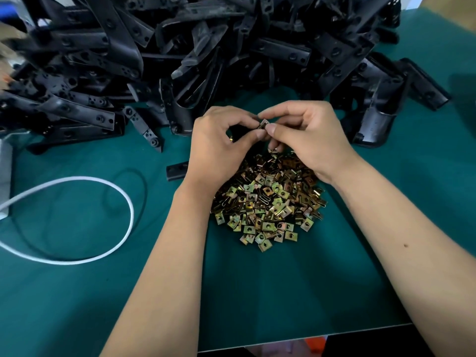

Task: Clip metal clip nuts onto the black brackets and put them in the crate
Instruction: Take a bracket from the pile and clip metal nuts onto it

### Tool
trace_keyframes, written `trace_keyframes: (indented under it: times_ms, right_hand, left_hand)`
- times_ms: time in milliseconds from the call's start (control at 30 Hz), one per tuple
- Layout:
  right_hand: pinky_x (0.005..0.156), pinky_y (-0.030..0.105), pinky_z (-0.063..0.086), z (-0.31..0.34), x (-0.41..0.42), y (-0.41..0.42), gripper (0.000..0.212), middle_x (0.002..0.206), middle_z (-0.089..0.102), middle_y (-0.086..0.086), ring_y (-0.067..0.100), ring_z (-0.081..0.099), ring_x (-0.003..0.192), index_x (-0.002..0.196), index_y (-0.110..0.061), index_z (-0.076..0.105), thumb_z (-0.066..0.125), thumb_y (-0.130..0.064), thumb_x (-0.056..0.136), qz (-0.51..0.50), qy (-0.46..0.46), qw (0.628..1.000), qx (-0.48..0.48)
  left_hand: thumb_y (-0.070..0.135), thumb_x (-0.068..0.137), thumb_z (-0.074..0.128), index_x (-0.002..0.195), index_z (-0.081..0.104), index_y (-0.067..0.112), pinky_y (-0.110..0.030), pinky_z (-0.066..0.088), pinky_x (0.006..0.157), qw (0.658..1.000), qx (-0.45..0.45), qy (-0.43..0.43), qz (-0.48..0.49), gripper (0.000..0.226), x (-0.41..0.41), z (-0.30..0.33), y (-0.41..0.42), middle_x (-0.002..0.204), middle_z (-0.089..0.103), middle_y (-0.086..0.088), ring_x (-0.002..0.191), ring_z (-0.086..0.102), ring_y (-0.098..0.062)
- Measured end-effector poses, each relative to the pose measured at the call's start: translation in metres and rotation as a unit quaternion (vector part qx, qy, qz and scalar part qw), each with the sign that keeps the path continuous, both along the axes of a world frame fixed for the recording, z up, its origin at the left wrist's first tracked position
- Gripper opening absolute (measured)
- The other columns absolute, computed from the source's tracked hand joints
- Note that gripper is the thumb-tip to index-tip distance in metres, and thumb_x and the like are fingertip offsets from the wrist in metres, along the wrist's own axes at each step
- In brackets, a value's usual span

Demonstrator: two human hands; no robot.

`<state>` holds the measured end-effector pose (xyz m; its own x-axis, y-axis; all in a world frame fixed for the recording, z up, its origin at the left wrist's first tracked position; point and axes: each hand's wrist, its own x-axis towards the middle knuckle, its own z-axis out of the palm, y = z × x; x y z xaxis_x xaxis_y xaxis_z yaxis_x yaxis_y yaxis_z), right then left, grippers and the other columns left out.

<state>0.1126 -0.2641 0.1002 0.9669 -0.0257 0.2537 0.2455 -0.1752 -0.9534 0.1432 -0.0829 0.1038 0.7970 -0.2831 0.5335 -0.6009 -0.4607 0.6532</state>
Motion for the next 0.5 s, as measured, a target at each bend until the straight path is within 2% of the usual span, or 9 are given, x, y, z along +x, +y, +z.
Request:
trace_keyframes:
  times_ms: [200, 333, 500]
  right_hand:
    - [0.052, 0.028, 0.053, 0.004, -0.003, 0.003, 0.004, 0.082, 0.075, 0.022, 0.023, 0.067, 0.059, 0.098, -0.004, 0.071, 0.067, -0.006, 0.098, 0.016, 0.010, 0.999, 0.028]
    - [0.045, 0.027, 0.051, 0.004, -0.004, 0.005, 0.010, 0.075, 0.073, 0.020, 0.022, 0.065, 0.054, 0.090, -0.003, 0.065, 0.065, -0.006, 0.099, -0.006, 0.038, 0.999, 0.037]
    - [0.043, 0.030, 0.051, 0.003, -0.006, 0.014, 0.011, 0.076, 0.071, 0.020, 0.025, 0.062, 0.053, 0.094, -0.002, 0.062, 0.059, -0.007, 0.103, -0.044, 0.064, 0.994, 0.080]
  left_hand:
    - [0.015, 0.087, 0.078, 0.088, 0.077, 0.017, -0.025, 0.044, 0.099, 0.998, -0.005, 0.054, -0.028, 0.002, 0.001, 0.000, 0.002, 0.098, 0.072, 0.021, 0.111, 0.058, -0.007]
    - [0.013, 0.087, 0.078, 0.088, 0.076, 0.012, -0.025, 0.042, 0.102, 0.997, 0.008, 0.057, -0.043, 0.002, 0.003, 0.000, 0.001, 0.106, 0.074, 0.012, 0.115, 0.058, -0.010]
    - [0.010, 0.087, 0.077, 0.086, 0.075, 0.012, -0.027, 0.039, 0.107, 0.998, -0.003, 0.052, -0.044, 0.003, 0.005, -0.003, 0.001, 0.113, 0.073, 0.007, 0.120, 0.056, -0.013]
